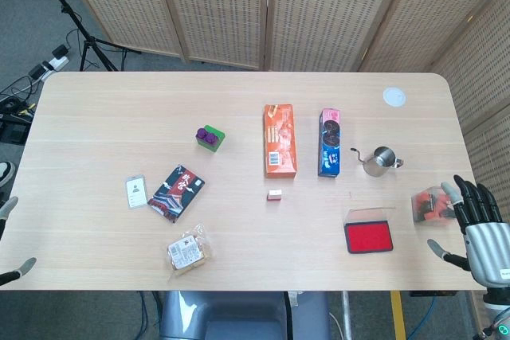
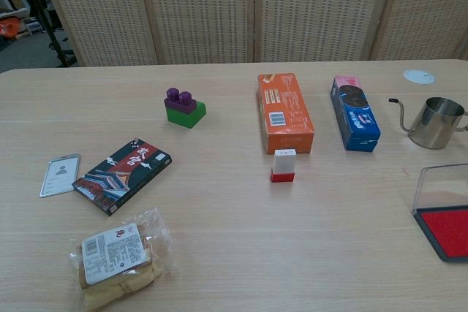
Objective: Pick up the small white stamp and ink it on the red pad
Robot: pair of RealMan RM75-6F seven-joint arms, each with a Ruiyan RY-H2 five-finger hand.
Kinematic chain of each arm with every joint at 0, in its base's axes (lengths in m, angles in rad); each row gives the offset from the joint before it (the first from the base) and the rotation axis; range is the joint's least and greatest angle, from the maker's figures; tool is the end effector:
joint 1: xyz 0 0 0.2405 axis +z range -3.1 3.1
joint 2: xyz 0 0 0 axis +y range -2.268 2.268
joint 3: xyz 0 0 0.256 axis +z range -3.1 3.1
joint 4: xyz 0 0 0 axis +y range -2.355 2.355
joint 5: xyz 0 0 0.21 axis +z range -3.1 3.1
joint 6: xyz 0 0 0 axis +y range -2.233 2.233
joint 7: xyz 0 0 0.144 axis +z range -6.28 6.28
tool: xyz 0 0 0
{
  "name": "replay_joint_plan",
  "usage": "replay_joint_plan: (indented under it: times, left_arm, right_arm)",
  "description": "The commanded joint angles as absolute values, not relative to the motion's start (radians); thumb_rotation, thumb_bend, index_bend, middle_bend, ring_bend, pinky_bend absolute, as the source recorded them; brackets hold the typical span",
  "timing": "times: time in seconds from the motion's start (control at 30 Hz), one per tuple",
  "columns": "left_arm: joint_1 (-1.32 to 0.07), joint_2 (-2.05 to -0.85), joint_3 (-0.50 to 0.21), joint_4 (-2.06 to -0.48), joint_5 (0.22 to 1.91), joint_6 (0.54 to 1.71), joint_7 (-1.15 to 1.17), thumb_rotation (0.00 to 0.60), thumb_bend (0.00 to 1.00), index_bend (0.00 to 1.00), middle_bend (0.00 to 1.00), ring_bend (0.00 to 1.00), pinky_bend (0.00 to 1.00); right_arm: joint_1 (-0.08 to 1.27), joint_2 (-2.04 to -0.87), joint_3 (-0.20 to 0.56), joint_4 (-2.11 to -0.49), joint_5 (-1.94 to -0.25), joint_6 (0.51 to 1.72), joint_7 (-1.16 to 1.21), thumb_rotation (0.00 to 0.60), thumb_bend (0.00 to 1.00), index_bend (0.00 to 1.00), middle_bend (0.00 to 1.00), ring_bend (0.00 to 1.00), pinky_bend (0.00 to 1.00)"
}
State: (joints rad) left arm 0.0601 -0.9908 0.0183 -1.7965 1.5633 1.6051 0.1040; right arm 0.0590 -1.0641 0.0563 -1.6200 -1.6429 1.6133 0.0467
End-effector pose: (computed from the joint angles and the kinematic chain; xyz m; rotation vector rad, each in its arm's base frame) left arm -0.2956 0.1227 0.1867 -1.3398 -0.8947 -0.8213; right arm -0.2909 -0.1721 0.1846 1.4194 -0.7631 1.0486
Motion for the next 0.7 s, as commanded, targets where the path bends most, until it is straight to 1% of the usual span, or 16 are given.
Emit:
replay_joint_plan:
  times: [0.03, 0.3, 0.43, 0.5, 0.53, 0.57, 0.6, 0.63, 0.67, 0.7]
  left_arm:
    - [0.060, -0.991, 0.018, -1.797, 1.562, 1.604, 0.104, 0.600, 0.00, 0.00, 0.00, 0.00, 0.00]
    - [0.059, -0.990, 0.015, -1.800, 1.555, 1.600, 0.106, 0.600, 0.00, 0.00, 0.00, 0.00, 0.00]
    - [0.060, -0.992, 0.013, -1.800, 1.554, 1.605, 0.110, 0.600, 0.00, 0.00, 0.00, 0.00, 0.00]
    - [0.060, -0.992, 0.012, -1.802, 1.550, 1.603, 0.112, 0.600, 0.00, 0.00, 0.00, 0.00, 0.00]
    - [0.059, -0.993, 0.010, -1.804, 1.545, 1.603, 0.114, 0.600, 0.00, 0.00, 0.00, 0.00, 0.00]
    - [0.059, -0.993, 0.008, -1.805, 1.542, 1.601, 0.117, 0.600, 0.00, 0.00, 0.00, 0.00, 0.00]
    - [0.058, -0.994, 0.007, -1.806, 1.540, 1.601, 0.118, 0.600, 0.00, 0.00, 0.00, 0.00, 0.00]
    - [0.057, -0.994, 0.004, -1.808, 1.535, 1.599, 0.120, 0.600, 0.00, 0.00, 0.00, 0.00, 0.00]
    - [0.055, -0.995, 0.001, -1.810, 1.529, 1.598, 0.123, 0.600, 0.00, 0.00, 0.00, 0.00, 0.00]
    - [0.053, -0.996, -0.002, -1.812, 1.522, 1.594, 0.125, 0.600, 0.00, 0.00, 0.00, 0.00, 0.00]
  right_arm:
    - [0.060, -1.065, 0.056, -1.619, -1.643, 1.611, 0.045, 0.600, 0.00, 0.00, 0.00, 0.00, 0.00]
    - [0.070, -1.068, 0.056, -1.615, -1.637, 1.589, 0.050, 0.600, 0.00, 0.00, 0.00, 0.00, 0.00]
    - [0.088, -1.066, 0.069, -1.606, -1.630, 1.572, 0.065, 0.600, 0.00, 0.00, 0.00, 0.00, 0.00]
    - [0.102, -1.068, 0.082, -1.595, -1.626, 1.566, 0.067, 0.600, 0.00, 0.00, 0.04, 0.02, 0.02]
    - [0.118, -1.067, 0.093, -1.587, -1.626, 1.554, 0.065, 0.600, 0.00, 0.00, 0.10, 0.08, 0.08]
    - [0.133, -1.065, 0.102, -1.583, -1.628, 1.542, 0.062, 0.600, 0.00, 0.00, 0.19, 0.17, 0.18]
    - [0.143, -1.063, 0.107, -1.581, -1.631, 1.534, 0.060, 0.600, 0.00, 0.00, 0.26, 0.24, 0.28]
    - [0.170, -1.058, 0.121, -1.579, -1.640, 1.513, 0.053, 0.600, 0.00, 0.00, 0.33, 0.33, 0.39]
    - [0.202, -1.053, 0.135, -1.579, -1.649, 1.486, 0.047, 0.600, 0.00, 0.00, 0.42, 0.44, 0.54]
    - [0.229, -1.049, 0.146, -1.581, -1.653, 1.458, 0.048, 0.600, 0.00, 0.00, 0.48, 0.50, 0.62]
